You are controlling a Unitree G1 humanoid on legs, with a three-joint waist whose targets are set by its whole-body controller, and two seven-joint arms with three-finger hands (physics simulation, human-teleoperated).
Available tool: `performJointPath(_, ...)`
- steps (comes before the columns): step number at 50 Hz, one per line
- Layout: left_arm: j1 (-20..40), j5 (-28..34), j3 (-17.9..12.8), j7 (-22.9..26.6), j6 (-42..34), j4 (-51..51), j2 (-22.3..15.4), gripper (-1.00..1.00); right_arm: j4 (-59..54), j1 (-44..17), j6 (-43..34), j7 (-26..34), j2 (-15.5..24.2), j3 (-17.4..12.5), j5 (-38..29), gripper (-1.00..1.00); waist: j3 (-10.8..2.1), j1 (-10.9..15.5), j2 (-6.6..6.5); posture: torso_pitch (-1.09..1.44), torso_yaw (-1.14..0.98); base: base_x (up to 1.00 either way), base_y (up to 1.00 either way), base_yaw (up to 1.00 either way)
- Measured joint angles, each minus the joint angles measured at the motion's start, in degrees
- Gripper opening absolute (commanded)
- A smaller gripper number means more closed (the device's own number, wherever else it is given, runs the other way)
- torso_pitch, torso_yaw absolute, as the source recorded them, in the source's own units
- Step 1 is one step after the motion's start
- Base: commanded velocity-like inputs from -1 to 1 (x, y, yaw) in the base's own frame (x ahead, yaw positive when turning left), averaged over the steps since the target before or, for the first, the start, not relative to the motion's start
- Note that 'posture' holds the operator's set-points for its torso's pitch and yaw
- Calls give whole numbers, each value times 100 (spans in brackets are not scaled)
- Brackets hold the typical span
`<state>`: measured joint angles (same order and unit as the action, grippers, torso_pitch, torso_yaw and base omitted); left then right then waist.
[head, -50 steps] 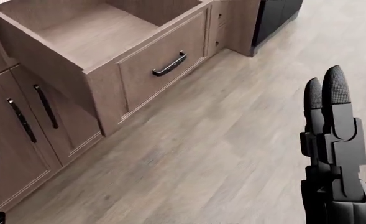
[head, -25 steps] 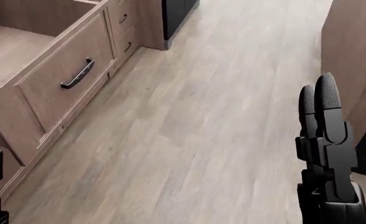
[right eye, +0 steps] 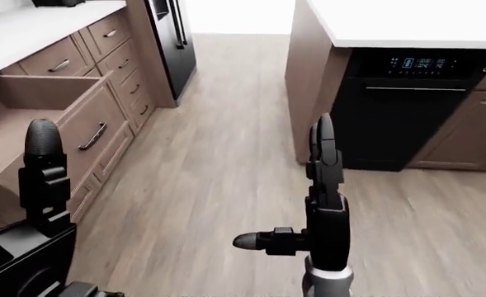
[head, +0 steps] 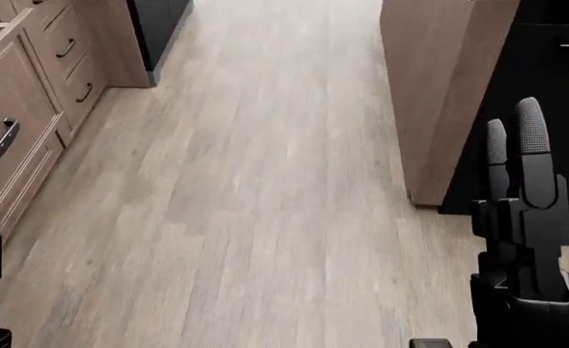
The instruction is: Close the right drawer.
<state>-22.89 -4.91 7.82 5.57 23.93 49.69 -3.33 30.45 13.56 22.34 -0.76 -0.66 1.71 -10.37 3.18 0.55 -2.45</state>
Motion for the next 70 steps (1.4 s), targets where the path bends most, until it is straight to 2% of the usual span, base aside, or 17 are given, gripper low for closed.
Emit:
performJointPath(5,-19,-16,5,-19,-2,13,9,100,87,-50,-291,-118,3,-27,-105,100,-131,22,402,0,0,0,0,0)
performJointPath(16,-30,-18,26,26,53,-16,8,100,-60,-5,-193,-276,42,-69,-283,100,-212,-3,289,0,0,0,1,0)
performJointPath(17,-27,-21,23,27,52,-41,12,100,-84,-6,-176,-274,46,-70,-287,100,-175,-16,266,0,0,0,8,0)
performJointPath(20,-33,-17,52,46,43,-66,22,100,-79,10,-126,-254,65,-110,-219,100,-69,-62,139,0,0,0,8,0)
performJointPath(22,-30,-10,61,63,39,-66,23,100,-135,17,-62,-265,67,-143,-199,100,-58,-65,94,0,0,0,7,0)
performJointPath(24,-26,-12,49,65,36,-31,23,100,-159,22,-3,-266,69,-150,-187,100,-54,-56,-26,0,0,0,6,0)
performJointPath(25,-29,-20,18,53,42,-10,12,100,-161,10,11,-257,48,-119,-197,100,-33,-44,-23,0,0,0,5,0)
performJointPath(26,-21,-27,-10,41,40,-10,2,100,-138,28,9,-242,26,-78,-210,100,-15,-16,40,0,0,0,0,0)
performJointPath(30,-11,-32,-5,17,18,22,14,100,107,76,-6,-184,22,-23,-269,100,-105,-9,295,0,0,0,0,0)
performJointPath(32,-15,-28,10,17,-2,-1,18,100,334,91,-122,-167,14,-40,-295,100,-123,-9,339,0,0,0,0,0)
performJointPath(41,-16,-5,35,22,8,-32,6,100,1158,55,-631,-122,11,23,-451,100,-231,1,299,0,0,0,0,0)
performJointPath(53,-18,-5,37,32,-2,-15,15,100,1672,85,-875,-58,27,5,-709,100,-252,-8,264,0,0,0,0,0)
performJointPath(58,-34,-3,38,27,18,-18,8,100,1742,16,-847,-130,-9,-210,-1395,100,-250,-13,266,0,0,0,0,0)
performJointPath(62,-35,-7,36,29,37,-42,8,100,1748,-12,-778,-187,-23,-222,-1965,100,-247,-11,267,0,0,0,0,0)
performJointPath(69,-46,-15,40,31,71,-61,5,100,1417,91,-501,-298,-40,-321,-2086,100,-235,-19,274,0,0,0,1,0)
performJointPath(70,-39,-13,45,29,63,-78,6,100,1407,95,-490,-306,-41,-318,-2092,100,-189,-26,258,0,0,0,10,0)
